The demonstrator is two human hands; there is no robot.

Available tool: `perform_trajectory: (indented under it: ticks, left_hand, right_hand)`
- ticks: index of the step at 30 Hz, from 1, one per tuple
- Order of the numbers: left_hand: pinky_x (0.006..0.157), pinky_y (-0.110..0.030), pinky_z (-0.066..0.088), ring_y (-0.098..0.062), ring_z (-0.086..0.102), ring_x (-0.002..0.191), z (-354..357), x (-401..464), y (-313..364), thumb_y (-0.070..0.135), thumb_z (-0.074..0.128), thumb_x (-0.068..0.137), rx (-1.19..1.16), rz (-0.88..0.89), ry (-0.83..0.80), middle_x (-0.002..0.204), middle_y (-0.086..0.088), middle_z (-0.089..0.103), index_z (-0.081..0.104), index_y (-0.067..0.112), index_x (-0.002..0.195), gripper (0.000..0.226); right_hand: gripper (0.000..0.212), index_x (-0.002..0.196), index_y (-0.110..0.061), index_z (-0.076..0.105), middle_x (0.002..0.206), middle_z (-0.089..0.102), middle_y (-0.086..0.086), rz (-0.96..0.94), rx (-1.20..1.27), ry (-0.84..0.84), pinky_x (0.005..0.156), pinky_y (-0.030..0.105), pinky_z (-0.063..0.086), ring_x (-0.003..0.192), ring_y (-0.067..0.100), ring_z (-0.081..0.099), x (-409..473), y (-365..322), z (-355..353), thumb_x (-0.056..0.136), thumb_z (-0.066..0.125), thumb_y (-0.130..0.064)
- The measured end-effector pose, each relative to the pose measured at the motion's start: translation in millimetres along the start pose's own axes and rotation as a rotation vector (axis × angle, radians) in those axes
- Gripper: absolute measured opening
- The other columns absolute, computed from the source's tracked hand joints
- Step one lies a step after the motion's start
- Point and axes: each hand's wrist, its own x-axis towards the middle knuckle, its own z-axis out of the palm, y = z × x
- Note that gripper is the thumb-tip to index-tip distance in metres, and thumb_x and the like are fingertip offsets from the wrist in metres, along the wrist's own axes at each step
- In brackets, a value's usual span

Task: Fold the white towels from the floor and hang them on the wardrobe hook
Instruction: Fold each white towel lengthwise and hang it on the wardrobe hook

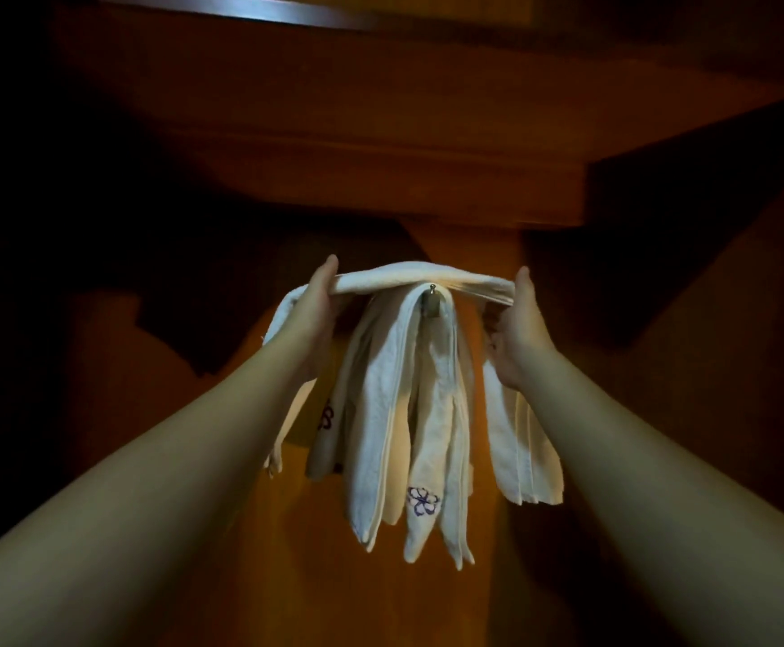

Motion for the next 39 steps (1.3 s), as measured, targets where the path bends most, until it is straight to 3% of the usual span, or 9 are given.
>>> perform_trajectory:
  ticks: [8, 13, 19, 24, 29, 31, 33, 36, 39]
  left_hand:
    - [0.067, -0.03, 0.053, -0.018, 0.075, 0.089, -5, -7, -13, 0.055, 0.048, 0.094, -0.121, -0.079, 0.173, 0.102, -0.009, 0.078, 0.064, 0.018, 0.12, 0.048]
    - [0.072, -0.036, 0.053, -0.026, 0.068, 0.097, 16, -29, -41, 0.047, 0.051, 0.092, -0.05, -0.14, 0.344, 0.101, -0.012, 0.073, 0.063, 0.018, 0.121, 0.043]
    - [0.074, -0.04, 0.057, -0.03, 0.07, 0.096, 45, -50, -63, 0.034, 0.046, 0.097, -0.092, -0.272, 0.211, 0.1, -0.013, 0.077, 0.073, 0.009, 0.11, 0.039]
    - [0.071, -0.039, 0.05, -0.031, 0.066, 0.106, 29, -78, -80, 0.05, 0.038, 0.101, 0.038, -0.56, 0.135, 0.116, -0.022, 0.069, 0.063, 0.002, 0.116, 0.056]
    - [0.046, -0.027, 0.044, -0.021, 0.068, 0.053, 1, -101, -79, 0.026, 0.042, 0.1, 0.302, -0.383, 0.234, 0.072, -0.014, 0.075, 0.064, 0.0, 0.084, 0.038]
    - [0.053, -0.029, 0.047, -0.024, 0.065, 0.064, -1, -93, -77, 0.026, 0.039, 0.099, 0.482, -0.089, 0.458, 0.069, -0.011, 0.07, 0.062, 0.006, 0.077, 0.038]
    - [0.081, -0.033, 0.055, -0.028, 0.062, 0.097, 7, -86, -75, 0.032, 0.03, 0.103, 0.693, 0.11, 0.481, 0.1, -0.012, 0.067, 0.064, 0.007, 0.101, 0.042]
    - [0.113, -0.05, 0.039, -0.031, 0.046, 0.136, 24, -83, -83, 0.063, 0.02, 0.103, 0.499, -0.091, 0.297, 0.15, -0.011, 0.047, 0.041, 0.021, 0.151, 0.067]
    - [0.115, -0.054, 0.036, -0.036, 0.043, 0.14, 36, -93, -94, 0.073, 0.013, 0.097, 0.311, -0.31, 0.144, 0.153, -0.018, 0.043, 0.033, 0.017, 0.156, 0.084]
  right_hand:
    - [0.043, 0.114, -0.009, 0.068, 0.115, 0.07, 0.011, 0.196, 0.223, 0.228, 0.095, 0.04, 0.044, 0.109, 0.028, 0.062, 13, 0, -19, 0.096, 0.054, -0.046]
    - [0.038, 0.108, -0.013, 0.074, 0.108, 0.07, 0.008, 0.279, 0.134, 0.206, 0.085, 0.036, 0.05, 0.097, 0.023, 0.064, -6, 25, -28, 0.096, 0.054, -0.043]
    - [0.045, 0.111, -0.016, 0.075, 0.11, 0.071, 0.012, 0.458, 0.139, 0.006, 0.061, 0.032, 0.052, 0.093, 0.026, 0.07, -32, 61, -24, 0.096, 0.05, -0.051]
    - [0.056, 0.111, -0.008, 0.072, 0.108, 0.074, 0.018, 0.515, -0.162, -0.129, 0.07, 0.037, 0.049, 0.099, 0.03, 0.069, -43, 71, -48, 0.097, 0.044, -0.055]
    - [0.062, 0.069, -0.007, 0.068, 0.067, 0.072, 0.009, 0.199, -0.758, -0.058, 0.043, 0.021, 0.042, 0.047, 0.01, 0.065, -52, 60, -69, 0.101, 0.045, -0.056]
    - [0.05, 0.073, -0.014, 0.065, 0.07, 0.067, 0.003, -0.066, -0.79, 0.153, 0.053, 0.027, 0.039, 0.063, 0.015, 0.065, -47, 59, -69, 0.103, 0.043, -0.048]
    - [0.04, 0.096, -0.019, 0.068, 0.1, 0.069, 0.005, -0.207, -0.736, 0.191, 0.065, 0.025, 0.04, 0.089, 0.02, 0.062, -42, 60, -61, 0.106, 0.037, -0.043]
    - [0.057, 0.14, -0.022, 0.055, 0.128, 0.063, 0.007, -0.052, -0.591, 0.059, 0.086, 0.03, 0.043, 0.109, 0.02, 0.061, -44, 75, -46, 0.106, 0.027, -0.058]
    - [0.08, 0.142, -0.02, 0.054, 0.127, 0.064, 0.01, 0.121, -0.569, -0.078, 0.095, 0.041, 0.049, 0.117, 0.029, 0.062, -58, 97, -38, 0.098, 0.014, -0.074]
